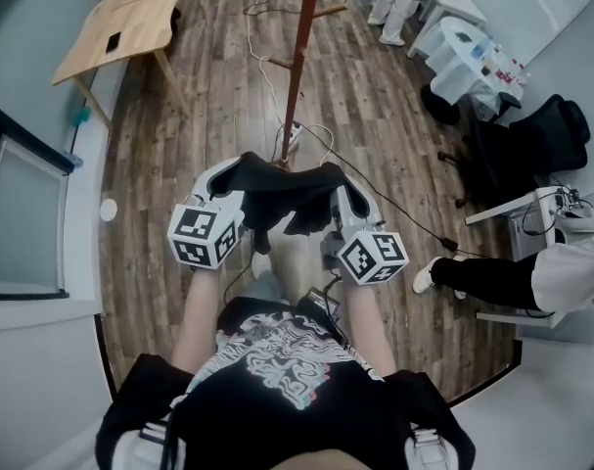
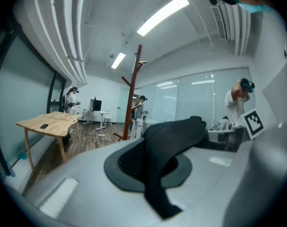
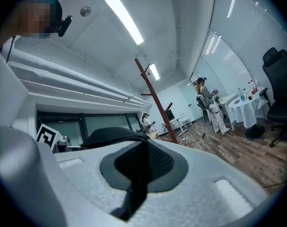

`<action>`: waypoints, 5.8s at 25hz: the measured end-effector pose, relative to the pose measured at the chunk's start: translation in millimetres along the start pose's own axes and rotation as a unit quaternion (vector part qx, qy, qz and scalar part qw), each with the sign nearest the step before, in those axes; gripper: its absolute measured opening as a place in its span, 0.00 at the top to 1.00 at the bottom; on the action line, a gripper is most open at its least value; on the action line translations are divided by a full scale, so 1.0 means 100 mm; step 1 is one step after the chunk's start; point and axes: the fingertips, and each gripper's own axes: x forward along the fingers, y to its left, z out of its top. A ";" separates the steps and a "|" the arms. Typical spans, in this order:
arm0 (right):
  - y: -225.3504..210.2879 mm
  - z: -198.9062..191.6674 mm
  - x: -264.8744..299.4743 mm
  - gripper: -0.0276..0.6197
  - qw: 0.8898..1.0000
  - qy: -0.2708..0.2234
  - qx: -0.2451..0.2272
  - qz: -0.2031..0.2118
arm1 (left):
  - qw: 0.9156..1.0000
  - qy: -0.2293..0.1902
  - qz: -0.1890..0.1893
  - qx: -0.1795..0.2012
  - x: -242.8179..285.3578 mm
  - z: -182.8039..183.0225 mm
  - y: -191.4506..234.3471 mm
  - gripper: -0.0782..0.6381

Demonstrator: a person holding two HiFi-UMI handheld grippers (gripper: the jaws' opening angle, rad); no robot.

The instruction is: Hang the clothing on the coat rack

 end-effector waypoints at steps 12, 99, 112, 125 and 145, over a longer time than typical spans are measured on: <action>-0.30 0.19 0.67 0.94 1.000 0.000 0.000 0.000 | 1.000 -0.011 0.000 -0.003 0.65 0.25 0.38 0.88; -1.84 0.89 3.21 0.94 0.997 -0.045 -0.034 -0.053 | 0.999 -0.017 -0.028 0.011 3.34 0.93 1.77 0.88; -2.03 0.96 3.45 0.94 0.998 -0.030 -0.045 -0.044 | 1.000 0.004 -0.009 0.012 3.62 0.94 1.89 0.88; -2.37 0.96 3.80 0.94 0.997 -0.015 -0.078 -0.018 | 0.999 0.014 0.029 0.020 3.99 0.85 2.02 0.88; -2.61 0.67 4.00 0.94 0.997 0.015 -0.069 -0.004 | 0.998 0.046 0.047 0.016 4.18 0.60 2.14 0.88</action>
